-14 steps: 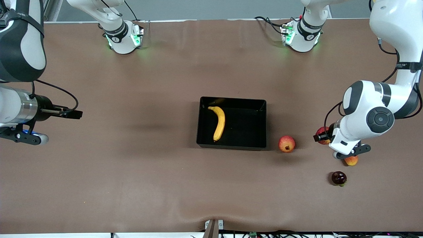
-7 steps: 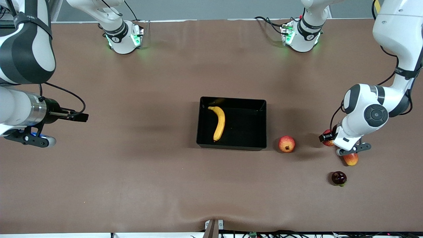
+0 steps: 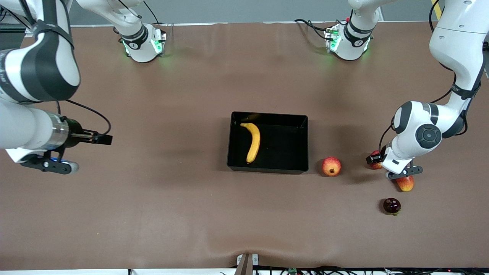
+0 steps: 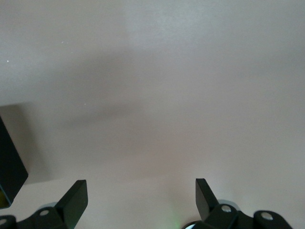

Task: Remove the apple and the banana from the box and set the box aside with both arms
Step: 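Reach the left gripper into the box and grasp the yellow banana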

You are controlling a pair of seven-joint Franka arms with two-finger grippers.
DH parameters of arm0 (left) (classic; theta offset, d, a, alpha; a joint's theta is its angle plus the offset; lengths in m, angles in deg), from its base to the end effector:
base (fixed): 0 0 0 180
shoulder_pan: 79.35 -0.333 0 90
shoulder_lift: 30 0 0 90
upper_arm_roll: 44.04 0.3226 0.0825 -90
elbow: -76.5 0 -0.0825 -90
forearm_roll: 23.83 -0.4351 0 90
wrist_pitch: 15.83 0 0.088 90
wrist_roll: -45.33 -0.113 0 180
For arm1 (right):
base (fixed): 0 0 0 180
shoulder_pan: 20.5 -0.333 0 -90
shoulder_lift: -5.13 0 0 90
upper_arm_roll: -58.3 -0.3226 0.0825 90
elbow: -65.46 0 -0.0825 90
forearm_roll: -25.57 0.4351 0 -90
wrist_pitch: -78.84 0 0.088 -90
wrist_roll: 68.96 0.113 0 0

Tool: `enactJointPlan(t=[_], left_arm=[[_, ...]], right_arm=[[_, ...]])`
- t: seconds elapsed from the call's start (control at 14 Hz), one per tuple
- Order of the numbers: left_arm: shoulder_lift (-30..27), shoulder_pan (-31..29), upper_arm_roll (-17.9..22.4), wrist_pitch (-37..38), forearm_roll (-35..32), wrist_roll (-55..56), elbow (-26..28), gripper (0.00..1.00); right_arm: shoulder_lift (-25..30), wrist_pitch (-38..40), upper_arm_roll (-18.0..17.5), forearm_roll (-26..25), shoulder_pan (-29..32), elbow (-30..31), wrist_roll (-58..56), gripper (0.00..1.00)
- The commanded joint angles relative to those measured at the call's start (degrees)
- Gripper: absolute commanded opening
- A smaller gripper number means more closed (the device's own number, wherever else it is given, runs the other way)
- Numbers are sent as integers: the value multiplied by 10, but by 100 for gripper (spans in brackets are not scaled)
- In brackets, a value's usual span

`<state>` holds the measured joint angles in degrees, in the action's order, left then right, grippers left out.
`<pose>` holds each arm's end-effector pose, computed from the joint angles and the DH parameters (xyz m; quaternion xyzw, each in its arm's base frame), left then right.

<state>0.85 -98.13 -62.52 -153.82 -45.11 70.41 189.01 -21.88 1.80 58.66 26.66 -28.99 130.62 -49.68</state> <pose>0.6442 0.0071 0.1639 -0.9942 -0.0983 0.0153 0.0419 0.7057 0.1043 0.5169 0.9867 -0.0953 -0.1298 0.0234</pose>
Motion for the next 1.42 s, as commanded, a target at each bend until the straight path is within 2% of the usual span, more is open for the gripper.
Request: enactJointPlan(t=[0.0, 0.36, 0.57, 0.85, 1.0, 1.35], left_arm=[[-5, -8, -6, -7, -13, -4, 1, 100], [-56, 1, -10, 15, -10, 3, -5, 100], [-86, 1, -68, 50, -4, 25, -11, 100], [-80, 12, -165, 123, -4, 101, -58, 100], [-79, 38, -192, 126, -4, 141, -64, 100], [-26, 165, -192, 126, -11, 275, -124, 100]], right_arm=[[-23, -6, 3, 7, -17, -17, 13, 100], [-34, -20, 3, 8, -31, -15, 13, 100], [-38, -21, 3, 8, -36, -14, 14, 100], [-43, -19, 3, 9, -52, -13, 14, 100], [-42, -15, 3, 11, -57, -11, 14, 100], [-39, 1, 3, 8, -71, 10, 13, 100]])
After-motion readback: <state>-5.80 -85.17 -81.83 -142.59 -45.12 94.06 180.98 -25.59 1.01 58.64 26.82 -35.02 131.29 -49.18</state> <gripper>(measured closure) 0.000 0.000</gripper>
